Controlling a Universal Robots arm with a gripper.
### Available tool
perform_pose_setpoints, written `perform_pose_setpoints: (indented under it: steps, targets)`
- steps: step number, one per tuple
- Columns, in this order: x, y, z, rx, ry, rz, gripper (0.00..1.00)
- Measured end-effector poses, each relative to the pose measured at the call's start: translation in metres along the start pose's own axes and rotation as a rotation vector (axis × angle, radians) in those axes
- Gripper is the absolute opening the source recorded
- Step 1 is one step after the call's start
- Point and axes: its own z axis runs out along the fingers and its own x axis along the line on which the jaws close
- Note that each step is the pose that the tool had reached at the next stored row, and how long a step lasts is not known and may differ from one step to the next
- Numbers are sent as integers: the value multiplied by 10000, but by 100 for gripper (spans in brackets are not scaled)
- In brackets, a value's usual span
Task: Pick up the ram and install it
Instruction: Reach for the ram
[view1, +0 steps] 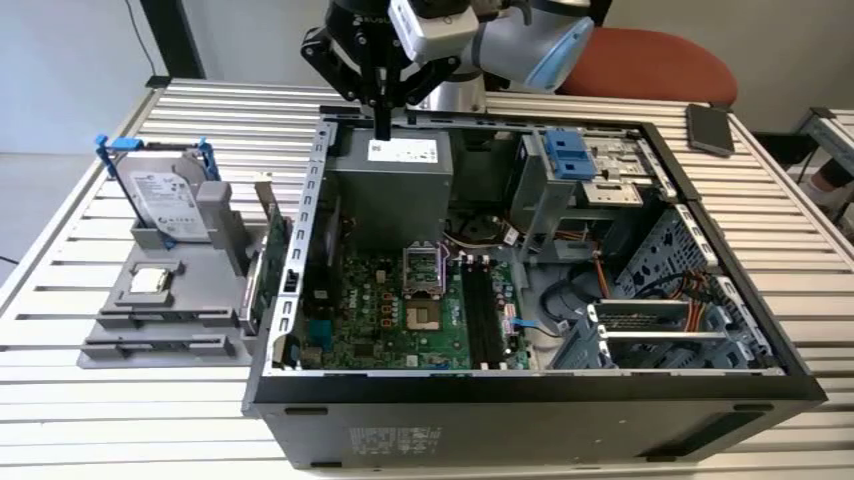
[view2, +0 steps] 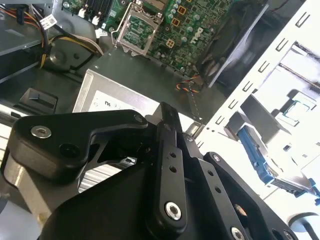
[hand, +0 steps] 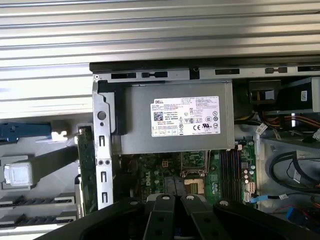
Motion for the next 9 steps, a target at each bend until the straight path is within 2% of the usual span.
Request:
perform_pose_setpoints:
  steps: [4,9]
  targets:
    - [22,-2,-1,0,0,0,0]
    - [87,-6,-2,0,0,0,0]
